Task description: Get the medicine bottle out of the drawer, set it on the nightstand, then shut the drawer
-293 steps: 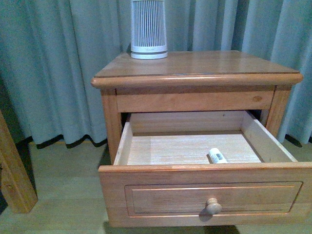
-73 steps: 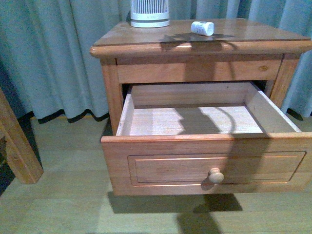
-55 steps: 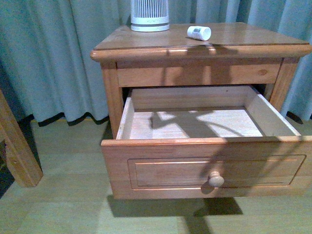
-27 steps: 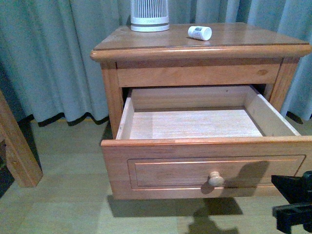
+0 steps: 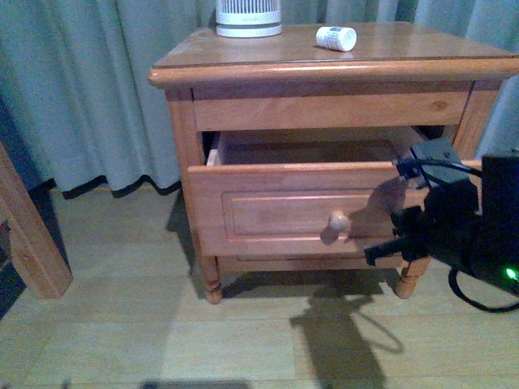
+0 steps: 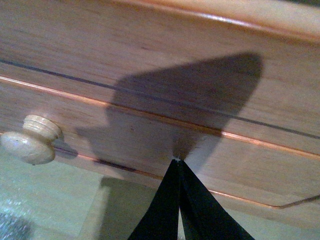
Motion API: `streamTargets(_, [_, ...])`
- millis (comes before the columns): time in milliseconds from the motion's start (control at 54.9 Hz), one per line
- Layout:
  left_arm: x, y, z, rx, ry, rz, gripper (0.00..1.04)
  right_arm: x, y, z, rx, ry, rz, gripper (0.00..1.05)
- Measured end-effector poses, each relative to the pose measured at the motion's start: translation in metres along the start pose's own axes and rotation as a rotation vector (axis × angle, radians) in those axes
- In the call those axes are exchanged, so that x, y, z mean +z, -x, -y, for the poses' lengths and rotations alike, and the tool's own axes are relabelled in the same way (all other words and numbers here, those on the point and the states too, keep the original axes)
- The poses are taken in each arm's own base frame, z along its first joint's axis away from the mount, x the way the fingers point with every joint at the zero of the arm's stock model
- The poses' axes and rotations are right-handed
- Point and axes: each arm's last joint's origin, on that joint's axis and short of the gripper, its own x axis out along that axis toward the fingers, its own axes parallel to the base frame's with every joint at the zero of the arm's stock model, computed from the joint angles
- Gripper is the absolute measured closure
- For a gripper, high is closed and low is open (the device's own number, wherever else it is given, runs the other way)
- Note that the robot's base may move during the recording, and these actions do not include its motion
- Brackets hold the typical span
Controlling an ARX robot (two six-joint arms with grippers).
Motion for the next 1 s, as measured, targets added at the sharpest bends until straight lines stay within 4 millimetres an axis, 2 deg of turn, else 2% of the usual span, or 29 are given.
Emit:
streamTargets(237, [0.0,0.0,0.0,0.0,0.0,0.0,0.06,0.023,-0.057,0.007,-0.014,0.085,0.047,1.01])
streamTargets(528, [0.0,0.0,0.0,0.0,0.0,0.0,0.06,0.036,-0.096,0.016,0.028,0.146,0.07,1.01])
streamTargets(711, [0.0,0.0,0.0,0.0,0.0,0.0,0.06,0.03,-0.102,0.02,0.064,0.15,0.047,1.01])
streamTargets(856, [0.0,0.0,0.0,0.0,0.0,0.0,0.06,0.026,-0.1,0.032,0.052,0.127,0.034,1.01])
streamTargets(1002, [0.0,0.0,0.0,0.0,0.0,0.0,0.06,0.03,-0.066,0.057,-0.007,0.007,0.027,1.01])
